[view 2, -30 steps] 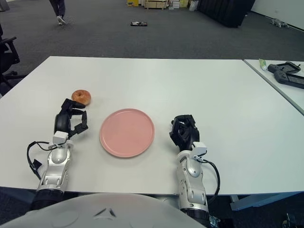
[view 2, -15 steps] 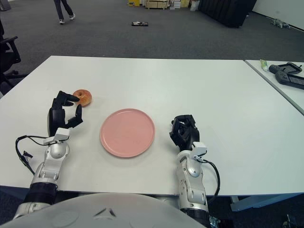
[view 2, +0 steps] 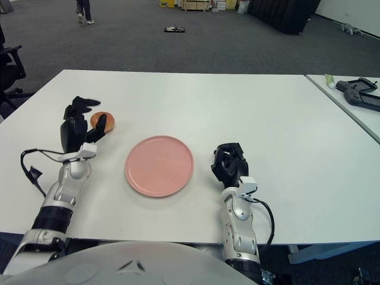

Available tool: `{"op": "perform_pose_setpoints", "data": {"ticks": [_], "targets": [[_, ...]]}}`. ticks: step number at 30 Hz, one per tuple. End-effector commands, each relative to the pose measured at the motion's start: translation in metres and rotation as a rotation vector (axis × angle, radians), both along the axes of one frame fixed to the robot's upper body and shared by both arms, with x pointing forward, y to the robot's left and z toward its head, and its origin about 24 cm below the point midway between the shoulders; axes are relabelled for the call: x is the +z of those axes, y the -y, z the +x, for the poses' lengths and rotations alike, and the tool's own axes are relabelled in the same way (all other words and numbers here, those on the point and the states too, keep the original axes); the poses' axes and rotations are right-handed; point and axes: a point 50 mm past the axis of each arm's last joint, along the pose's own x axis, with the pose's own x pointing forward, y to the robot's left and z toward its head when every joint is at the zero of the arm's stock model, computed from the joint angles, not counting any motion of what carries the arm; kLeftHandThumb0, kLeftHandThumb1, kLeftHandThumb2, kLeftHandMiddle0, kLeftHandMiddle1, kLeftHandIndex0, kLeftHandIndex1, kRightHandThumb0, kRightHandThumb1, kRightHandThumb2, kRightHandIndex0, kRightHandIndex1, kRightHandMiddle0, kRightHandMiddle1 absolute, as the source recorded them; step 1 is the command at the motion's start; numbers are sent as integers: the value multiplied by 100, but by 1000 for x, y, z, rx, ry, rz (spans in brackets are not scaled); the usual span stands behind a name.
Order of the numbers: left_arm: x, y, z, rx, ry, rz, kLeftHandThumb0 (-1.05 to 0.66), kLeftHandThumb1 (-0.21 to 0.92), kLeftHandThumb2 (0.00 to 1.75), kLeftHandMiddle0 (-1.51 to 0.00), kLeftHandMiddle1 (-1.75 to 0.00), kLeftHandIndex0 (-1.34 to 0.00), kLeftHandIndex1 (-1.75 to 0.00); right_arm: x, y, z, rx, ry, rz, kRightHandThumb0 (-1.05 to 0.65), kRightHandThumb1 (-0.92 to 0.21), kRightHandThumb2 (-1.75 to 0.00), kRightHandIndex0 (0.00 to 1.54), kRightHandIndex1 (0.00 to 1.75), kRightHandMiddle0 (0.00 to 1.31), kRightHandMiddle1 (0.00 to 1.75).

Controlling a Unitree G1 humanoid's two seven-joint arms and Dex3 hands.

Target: Put the apple into the plate.

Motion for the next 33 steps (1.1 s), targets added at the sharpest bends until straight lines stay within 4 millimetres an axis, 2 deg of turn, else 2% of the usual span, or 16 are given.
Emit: {"op": "perform_pose_setpoints", "data": {"ticks": [1,4,8,21,33], "targets": [[6,-1,9,-17,-11,58,-93,65,69,0,-14,0,-22,-2,-3,1,-14,-9,21,-37,-73,-79,48,134,30,175],[6,-1,14,-34,-29,94,-100,67,62,0,-5,0,-7,-2,-3,1,-16,-10,20,-37,-73,-79,48,134,30,175],[4,-1,21,-56,-51,126,-104,68,55,0,-1,0,-1,-1,-3,2,-17,-7,11,-37,-73,-79,49,135,31,175],[-2,-2,43,-99,-105,256,-105,71,45,0,0,0,0,0,-2,2,-8,0,-8,-38,-71,-82,49,136,32,175],[-14,-2,59,-111,-240,334,-105,74,37,0,0,0,0,1,-1,1,-15,-1,-2,-37,-72,-81,49,136,31,175]]}}
